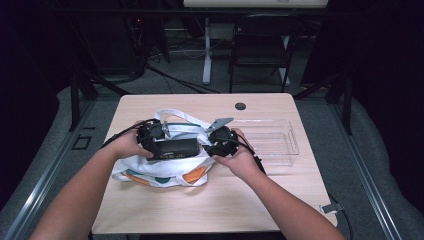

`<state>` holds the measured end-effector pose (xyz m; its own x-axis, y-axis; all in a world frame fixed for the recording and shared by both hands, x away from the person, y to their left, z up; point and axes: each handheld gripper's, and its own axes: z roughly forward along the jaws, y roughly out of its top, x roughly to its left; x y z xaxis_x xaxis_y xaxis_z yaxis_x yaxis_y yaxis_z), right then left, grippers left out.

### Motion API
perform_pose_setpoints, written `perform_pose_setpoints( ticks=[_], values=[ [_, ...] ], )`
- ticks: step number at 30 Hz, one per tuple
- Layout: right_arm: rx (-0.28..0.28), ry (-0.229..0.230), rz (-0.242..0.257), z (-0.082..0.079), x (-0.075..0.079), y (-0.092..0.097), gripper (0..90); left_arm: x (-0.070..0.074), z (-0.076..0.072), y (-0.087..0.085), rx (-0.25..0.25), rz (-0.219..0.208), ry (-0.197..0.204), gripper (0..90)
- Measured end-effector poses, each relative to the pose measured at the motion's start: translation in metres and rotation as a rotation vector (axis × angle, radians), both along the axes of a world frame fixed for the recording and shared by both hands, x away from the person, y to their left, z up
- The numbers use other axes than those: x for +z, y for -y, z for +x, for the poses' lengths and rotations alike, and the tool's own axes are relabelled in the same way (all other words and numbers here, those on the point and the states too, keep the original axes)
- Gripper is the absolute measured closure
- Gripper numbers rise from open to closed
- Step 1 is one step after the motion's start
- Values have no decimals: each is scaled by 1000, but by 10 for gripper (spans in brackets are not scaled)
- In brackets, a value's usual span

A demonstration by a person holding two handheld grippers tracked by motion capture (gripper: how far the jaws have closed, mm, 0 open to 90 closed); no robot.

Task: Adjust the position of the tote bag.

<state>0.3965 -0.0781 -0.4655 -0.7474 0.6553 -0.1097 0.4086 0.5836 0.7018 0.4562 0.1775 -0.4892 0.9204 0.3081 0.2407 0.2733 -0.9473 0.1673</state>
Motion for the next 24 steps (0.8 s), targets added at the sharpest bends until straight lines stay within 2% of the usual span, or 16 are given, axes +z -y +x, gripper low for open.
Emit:
perform_pose_setpoints(
  ticks=[2, 8, 13, 19, 21, 24],
  values=[
    [-4, 0, 4, 0, 0, 0, 555, -2, 2, 2, -2, 19, -6, 270],
    [-7, -5, 4, 0, -2, 3, 554, -7, 8, 5, -7, 16, -37, 270],
    [-7, -8, 2, 0, -3, 6, 554, -15, 13, 5, -1, 33, -67, 271],
    [-8, -9, -2, 0, -3, 7, 554, -19, 15, 4, -3, 35, -80, 271],
    [-12, -9, 12, 0, -4, 7, 554, -20, 16, 3, -6, 35, -95, 272],
    [-12, -10, -1, 0, -3, 9, 554, -24, 15, 2, -20, 54, -100, 277]
  ],
)
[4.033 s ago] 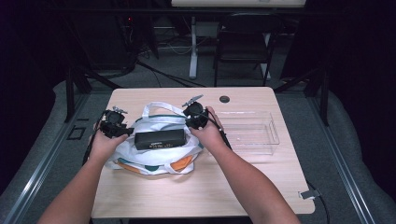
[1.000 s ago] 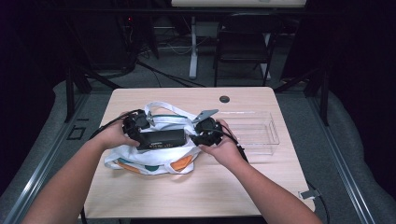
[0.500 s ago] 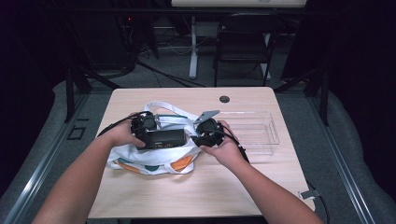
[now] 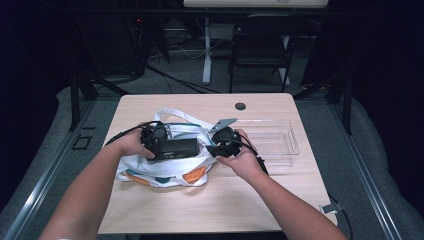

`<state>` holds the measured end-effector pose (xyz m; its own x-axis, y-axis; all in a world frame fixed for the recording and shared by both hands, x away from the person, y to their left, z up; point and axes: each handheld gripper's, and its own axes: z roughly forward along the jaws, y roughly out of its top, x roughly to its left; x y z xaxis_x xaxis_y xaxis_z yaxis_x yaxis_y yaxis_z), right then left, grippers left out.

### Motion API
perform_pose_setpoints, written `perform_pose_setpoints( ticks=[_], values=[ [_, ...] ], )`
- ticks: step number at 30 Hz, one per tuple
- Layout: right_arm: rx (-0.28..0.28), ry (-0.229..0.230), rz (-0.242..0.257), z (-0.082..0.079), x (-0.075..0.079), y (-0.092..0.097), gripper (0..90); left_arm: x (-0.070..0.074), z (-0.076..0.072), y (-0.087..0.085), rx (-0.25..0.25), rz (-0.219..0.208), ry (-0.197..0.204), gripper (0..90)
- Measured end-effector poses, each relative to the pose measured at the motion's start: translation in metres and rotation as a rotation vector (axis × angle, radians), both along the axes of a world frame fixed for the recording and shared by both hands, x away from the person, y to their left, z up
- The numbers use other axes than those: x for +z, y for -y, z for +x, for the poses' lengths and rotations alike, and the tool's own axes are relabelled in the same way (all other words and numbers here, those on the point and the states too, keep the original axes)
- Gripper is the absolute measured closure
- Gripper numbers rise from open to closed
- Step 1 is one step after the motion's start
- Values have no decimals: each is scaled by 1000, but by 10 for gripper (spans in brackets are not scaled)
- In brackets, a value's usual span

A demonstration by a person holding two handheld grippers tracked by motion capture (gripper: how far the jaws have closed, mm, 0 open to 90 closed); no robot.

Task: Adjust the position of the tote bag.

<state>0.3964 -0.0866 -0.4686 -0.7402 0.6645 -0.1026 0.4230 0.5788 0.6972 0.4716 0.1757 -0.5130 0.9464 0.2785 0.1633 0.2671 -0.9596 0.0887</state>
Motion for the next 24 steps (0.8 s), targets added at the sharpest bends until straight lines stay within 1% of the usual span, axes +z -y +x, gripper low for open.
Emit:
perform_pose_setpoints(
  ticks=[2, 3, 4, 5, 8, 11, 12, 16, 18, 20, 24],
  values=[
    [0, -1, -2, 0, 0, 0, 554, -1, -1, 0, -14, 6, 4, 294],
    [-4, 0, 6, 0, -1, 0, 554, -2, -1, 0, -16, 7, 4, 297],
    [0, -4, -1, 0, -1, 1, 554, -2, -1, 0, -19, 9, 7, 297],
    [-4, -4, 4, 0, -2, 0, 554, -2, -1, -1, -19, 12, 7, 299],
    [-1, -5, -5, 0, -2, 1, 554, -2, -1, -2, -26, 21, 12, 328],
    [0, -6, -2, 0, -3, 1, 554, -3, -2, -4, -23, 26, 14, 330],
    [-1, -7, -1, 0, -3, 1, 553, -4, -2, -5, -22, 35, 16, 329],
    [-1, -7, 2, 0, -3, 1, 554, -5, -3, -7, -21, 37, 21, 338],
    [0, -5, 4, 0, -3, 1, 554, -6, -3, -8, -32, 24, 27, 344],
    [0, -5, 1, 0, -3, 1, 554, -5, -4, -8, -38, 30, 35, 349],
    [1, -6, -1, 0, -4, 0, 554, -6, -6, -9, -44, 21, 36, 360]
  ],
)
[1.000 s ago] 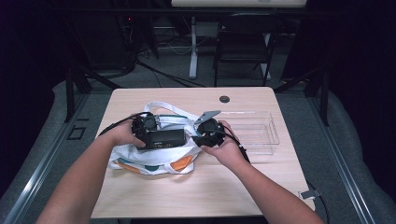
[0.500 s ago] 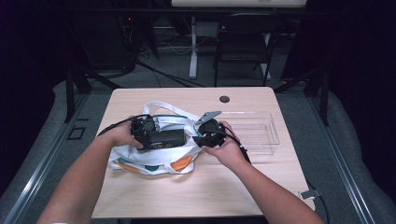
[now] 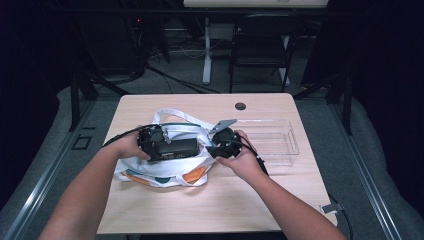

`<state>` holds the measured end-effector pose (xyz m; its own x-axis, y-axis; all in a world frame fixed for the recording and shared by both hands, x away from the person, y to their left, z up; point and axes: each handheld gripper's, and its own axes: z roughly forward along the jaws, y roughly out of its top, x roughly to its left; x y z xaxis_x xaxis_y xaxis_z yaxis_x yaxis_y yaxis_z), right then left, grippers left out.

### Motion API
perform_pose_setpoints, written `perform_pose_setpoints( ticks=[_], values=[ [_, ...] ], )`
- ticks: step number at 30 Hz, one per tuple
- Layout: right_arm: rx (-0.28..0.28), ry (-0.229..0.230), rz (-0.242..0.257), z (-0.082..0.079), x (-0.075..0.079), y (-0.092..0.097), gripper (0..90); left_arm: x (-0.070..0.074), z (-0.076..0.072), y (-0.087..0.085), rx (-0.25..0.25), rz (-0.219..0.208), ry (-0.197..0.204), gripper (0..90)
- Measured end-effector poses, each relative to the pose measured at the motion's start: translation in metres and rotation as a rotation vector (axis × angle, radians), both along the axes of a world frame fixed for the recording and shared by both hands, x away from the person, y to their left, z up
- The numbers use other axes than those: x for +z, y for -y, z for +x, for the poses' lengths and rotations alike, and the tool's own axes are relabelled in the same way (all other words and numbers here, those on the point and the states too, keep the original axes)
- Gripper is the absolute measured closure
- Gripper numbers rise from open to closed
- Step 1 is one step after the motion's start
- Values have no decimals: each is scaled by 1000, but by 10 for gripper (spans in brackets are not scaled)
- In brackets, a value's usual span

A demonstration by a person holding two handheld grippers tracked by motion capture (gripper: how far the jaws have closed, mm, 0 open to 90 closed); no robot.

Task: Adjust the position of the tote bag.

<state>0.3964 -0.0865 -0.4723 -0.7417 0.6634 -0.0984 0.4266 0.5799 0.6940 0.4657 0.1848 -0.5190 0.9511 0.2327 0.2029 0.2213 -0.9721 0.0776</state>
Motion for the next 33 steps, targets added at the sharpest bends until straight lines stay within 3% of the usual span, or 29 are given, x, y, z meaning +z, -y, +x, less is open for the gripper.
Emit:
perform_pose_setpoints(
  ticks=[10, 17, 31, 33],
  values=[
    [0, -1, 2, 1, 0, 0, 554, 3, -4, -3, -41, -11, 6, 390],
    [0, 0, 0, 0, -1, -1, 553, 4, -8, -5, -79, -8, 32, 417],
    [1, -4, -5, 1, -1, -1, 540, 8, -11, -6, -77, -22, 11, 434],
    [1, -1, -8, 0, -1, -1, 538, 8, -12, -6, -79, -23, 25, 434]
  ],
)
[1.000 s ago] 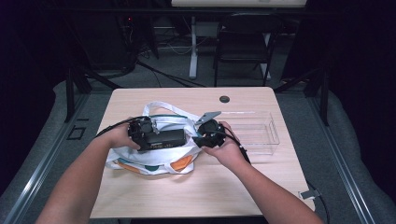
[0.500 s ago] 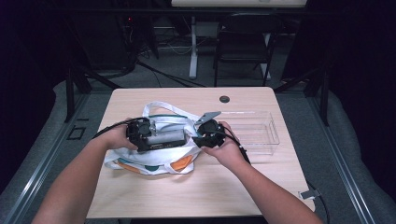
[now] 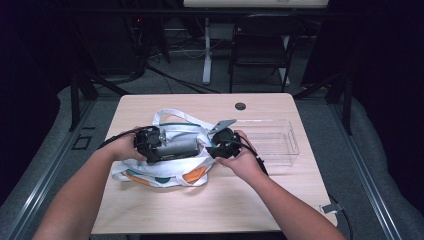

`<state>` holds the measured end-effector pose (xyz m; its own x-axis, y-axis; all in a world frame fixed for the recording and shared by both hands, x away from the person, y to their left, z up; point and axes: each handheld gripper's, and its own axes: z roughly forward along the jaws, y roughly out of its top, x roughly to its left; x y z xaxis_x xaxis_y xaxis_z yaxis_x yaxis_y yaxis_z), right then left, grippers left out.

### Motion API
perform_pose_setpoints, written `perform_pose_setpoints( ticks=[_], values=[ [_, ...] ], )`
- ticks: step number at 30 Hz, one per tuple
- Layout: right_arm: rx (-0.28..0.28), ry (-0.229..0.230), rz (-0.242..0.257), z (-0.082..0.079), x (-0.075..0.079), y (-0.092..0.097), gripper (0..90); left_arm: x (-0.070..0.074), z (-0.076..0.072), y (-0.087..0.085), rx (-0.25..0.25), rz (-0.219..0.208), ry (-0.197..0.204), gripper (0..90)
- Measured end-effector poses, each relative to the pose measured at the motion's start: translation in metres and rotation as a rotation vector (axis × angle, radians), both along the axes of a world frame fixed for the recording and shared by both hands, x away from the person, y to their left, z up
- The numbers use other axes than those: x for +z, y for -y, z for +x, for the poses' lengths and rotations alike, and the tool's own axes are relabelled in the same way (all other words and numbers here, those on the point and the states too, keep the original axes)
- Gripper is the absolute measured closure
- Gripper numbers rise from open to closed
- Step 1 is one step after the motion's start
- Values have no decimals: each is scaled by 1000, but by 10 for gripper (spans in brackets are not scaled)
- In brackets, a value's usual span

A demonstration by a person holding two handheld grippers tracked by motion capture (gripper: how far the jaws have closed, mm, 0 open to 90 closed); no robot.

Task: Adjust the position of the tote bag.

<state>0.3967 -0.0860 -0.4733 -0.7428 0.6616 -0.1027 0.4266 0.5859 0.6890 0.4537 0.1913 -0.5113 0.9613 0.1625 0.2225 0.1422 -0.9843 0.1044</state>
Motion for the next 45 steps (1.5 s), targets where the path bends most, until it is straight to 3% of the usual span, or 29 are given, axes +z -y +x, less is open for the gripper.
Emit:
perform_pose_setpoints(
  ticks=[7, 13, 14, 18, 25, 31, 40, 45],
  values=[
    [5, -13, -5, 1, 0, 2, 512, 4, -2, -2, 10, 2, -13, 437],
    [2, -2, 1, 1, 1, 4, 502, 12, -6, -6, 18, -8, 9, 437],
    [-2, 0, -1, 1, 2, 4, 500, 14, -6, -7, 18, -9, -5, 437],
    [2, -10, -25, 4, 4, 6, 473, 21, -10, -8, 28, -3, 7, 437],
    [52, 30, -65, 3, 6, 4, 447, 36, -16, -8, 19, -25, 35, 437],
    [90, 87, -120, -5, 11, 1, 430, 48, -22, -6, 30, -45, 0, 437],
    [120, 50, -133, -2, 26, 13, 430, 67, -31, 2, 10, -59, -2, 436],
    [144, 21, -89, 2, 37, 22, 414, 77, -36, 8, -9, -58, -4, 436]
  ],
)
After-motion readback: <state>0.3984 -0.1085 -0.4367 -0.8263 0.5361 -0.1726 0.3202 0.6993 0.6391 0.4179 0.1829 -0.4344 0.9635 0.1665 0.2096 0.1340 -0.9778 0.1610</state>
